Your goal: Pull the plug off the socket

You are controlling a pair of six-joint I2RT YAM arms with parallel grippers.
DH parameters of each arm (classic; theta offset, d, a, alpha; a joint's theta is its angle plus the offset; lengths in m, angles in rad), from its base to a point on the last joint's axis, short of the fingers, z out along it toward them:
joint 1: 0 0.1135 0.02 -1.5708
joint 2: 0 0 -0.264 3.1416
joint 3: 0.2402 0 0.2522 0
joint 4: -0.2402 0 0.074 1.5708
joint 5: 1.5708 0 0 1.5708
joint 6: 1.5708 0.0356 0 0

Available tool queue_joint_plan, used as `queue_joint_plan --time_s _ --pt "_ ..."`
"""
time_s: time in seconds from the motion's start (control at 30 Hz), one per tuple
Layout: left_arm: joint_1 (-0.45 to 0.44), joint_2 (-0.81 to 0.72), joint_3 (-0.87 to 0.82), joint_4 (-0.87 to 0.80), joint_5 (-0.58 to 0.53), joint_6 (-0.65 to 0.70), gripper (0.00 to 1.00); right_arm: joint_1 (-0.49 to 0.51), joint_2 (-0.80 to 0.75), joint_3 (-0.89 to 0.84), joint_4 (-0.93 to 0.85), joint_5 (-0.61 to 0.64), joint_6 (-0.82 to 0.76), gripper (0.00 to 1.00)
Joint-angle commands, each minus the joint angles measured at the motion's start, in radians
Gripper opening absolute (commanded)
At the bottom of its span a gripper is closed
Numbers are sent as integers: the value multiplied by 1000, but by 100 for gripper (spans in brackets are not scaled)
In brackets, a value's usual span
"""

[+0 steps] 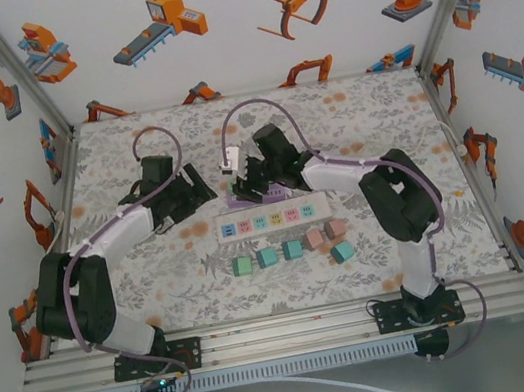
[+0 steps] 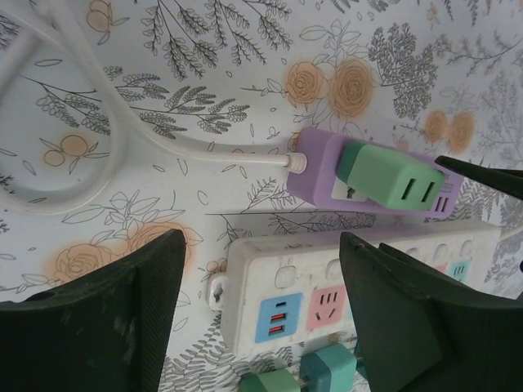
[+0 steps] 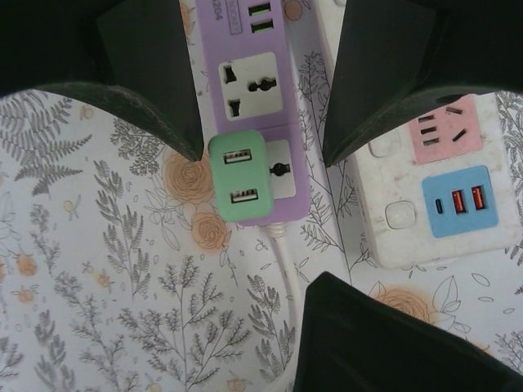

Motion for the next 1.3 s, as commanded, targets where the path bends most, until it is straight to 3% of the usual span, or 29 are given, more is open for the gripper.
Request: queue_joint_plan --time_s 0.0,0.33,0.57,0.9,1.27 --pt "4 36 34 36 60 -14 69 5 24 51 -36 -8 -38 52" --pt "-1 170 100 61 132 -26 66 8 56 61 -19 -68 -55 38" --pt "-35 225 155 -41 21 7 60 8 66 74 -14 -88 -65 34" --pt "-60 288 179 -93 23 33 59 7 80 81 11 -77 -66 38" --pt "-66 296 169 -149 -53 36 56 8 55 80 55 -111 -28 21"
